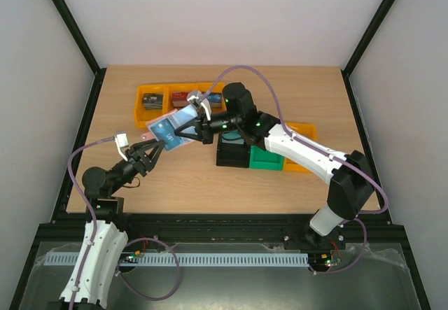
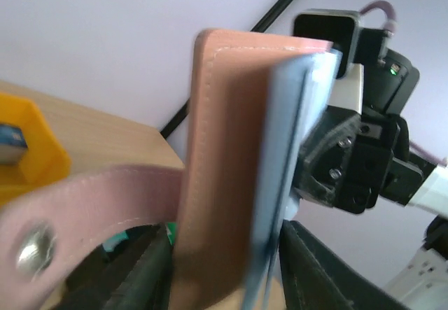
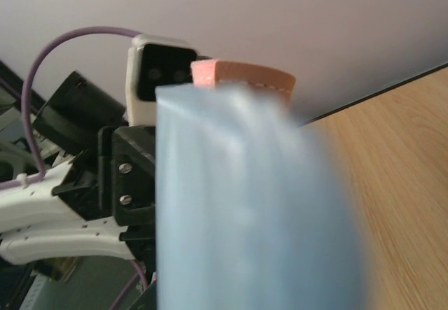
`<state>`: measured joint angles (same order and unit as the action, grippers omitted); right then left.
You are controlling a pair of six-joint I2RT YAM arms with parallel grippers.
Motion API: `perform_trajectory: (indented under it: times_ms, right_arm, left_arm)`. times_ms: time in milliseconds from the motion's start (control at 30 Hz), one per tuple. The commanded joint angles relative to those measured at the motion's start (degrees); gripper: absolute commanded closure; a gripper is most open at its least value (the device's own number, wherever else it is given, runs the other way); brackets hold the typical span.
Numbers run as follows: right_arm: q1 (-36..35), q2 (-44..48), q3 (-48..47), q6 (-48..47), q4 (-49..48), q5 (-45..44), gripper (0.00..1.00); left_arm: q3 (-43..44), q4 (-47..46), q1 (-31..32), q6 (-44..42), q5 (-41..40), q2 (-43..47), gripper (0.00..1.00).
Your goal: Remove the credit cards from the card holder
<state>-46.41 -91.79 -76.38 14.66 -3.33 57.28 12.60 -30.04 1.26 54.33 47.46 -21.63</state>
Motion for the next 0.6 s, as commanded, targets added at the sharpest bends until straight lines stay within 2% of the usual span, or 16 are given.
perform_trajectory:
  times_ms: [0,133,167,267,433,567]
  right_arm:
    - [-1.6,1.2,0.0,-2.9,-1.3,5.0,0.98]
    - [-1.7,1.2,0.1,-3.5,-1.7,4.8,0.98]
    - [-1.6,1.1,0.0,-3.6,-1.6,4.4,0.96]
    - [-0.4,1.0,0.1,-2.7,-1.0,1.2,0.79]
    - [4.7,3.5,1.8,0.2,0.3,-10.8,0.42]
    - [8.1,7.4,2.7,1.0,1.6,-19.8,0.37]
  left_arm:
    - [2.0,-3.7,1.6,-2.0,1.4,-0.4,0.65]
    - [2.1,-3.9,2.0,-2.6,2.4,0.0,0.95]
    - [2.0,-3.7,2.0,-2.6,2.3,0.2,0.97]
    - [2.0,-1.3,1.9,-3.2,1.4,1.0,0.98]
    - [2.6,5.1,1.9,-8.8,-1.8,2.7,0.98]
    - [5.2,12.5,1.9,-22.6,-7.0,4.6,0.98]
